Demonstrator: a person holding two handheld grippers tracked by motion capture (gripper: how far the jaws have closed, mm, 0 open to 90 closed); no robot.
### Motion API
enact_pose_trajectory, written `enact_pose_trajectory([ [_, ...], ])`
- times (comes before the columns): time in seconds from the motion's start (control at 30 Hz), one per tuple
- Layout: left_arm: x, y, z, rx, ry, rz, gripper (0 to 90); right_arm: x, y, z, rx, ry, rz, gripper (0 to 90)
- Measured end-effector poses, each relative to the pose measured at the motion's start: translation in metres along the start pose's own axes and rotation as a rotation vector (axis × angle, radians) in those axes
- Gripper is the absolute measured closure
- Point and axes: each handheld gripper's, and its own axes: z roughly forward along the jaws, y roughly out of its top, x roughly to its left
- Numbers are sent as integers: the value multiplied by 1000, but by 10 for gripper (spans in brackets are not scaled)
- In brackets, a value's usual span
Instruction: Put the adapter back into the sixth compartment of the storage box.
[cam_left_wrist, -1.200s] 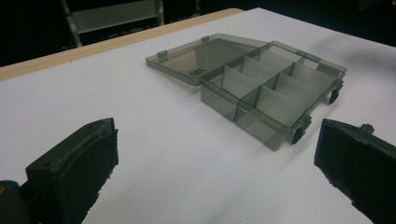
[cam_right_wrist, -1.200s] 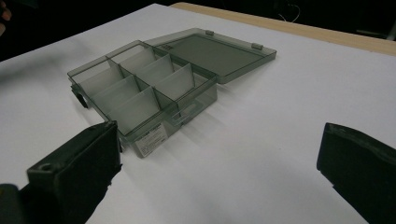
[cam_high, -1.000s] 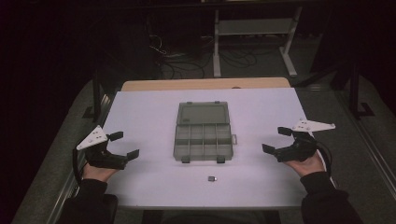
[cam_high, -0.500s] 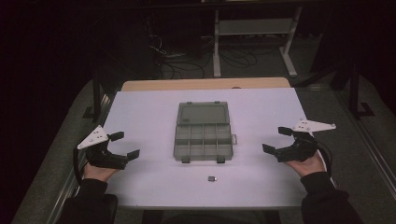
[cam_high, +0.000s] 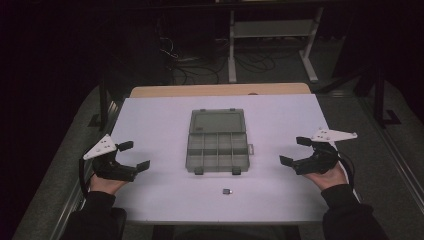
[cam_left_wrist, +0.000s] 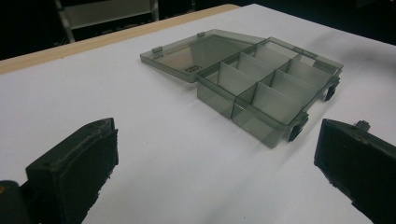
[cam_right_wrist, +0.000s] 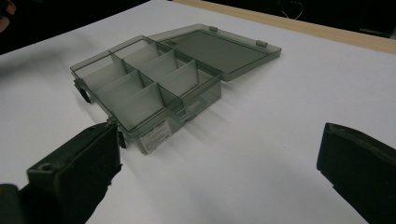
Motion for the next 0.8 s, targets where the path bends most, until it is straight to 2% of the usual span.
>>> enact_pose_trajectory([
  [0.03,0,0,0,0,0,0,0,0,0,0,0,0,0,0],
  [0.07,0,0,0,-1,0,-1,0,5,4,1,5,9,-29,0],
  [0.1,0,0,0,1,0,-2,0,7,5,2,8,14,-34,0],
  [0.8,0,0,2,6,-3,2,0,28,24,13,78,73,-120,0],
])
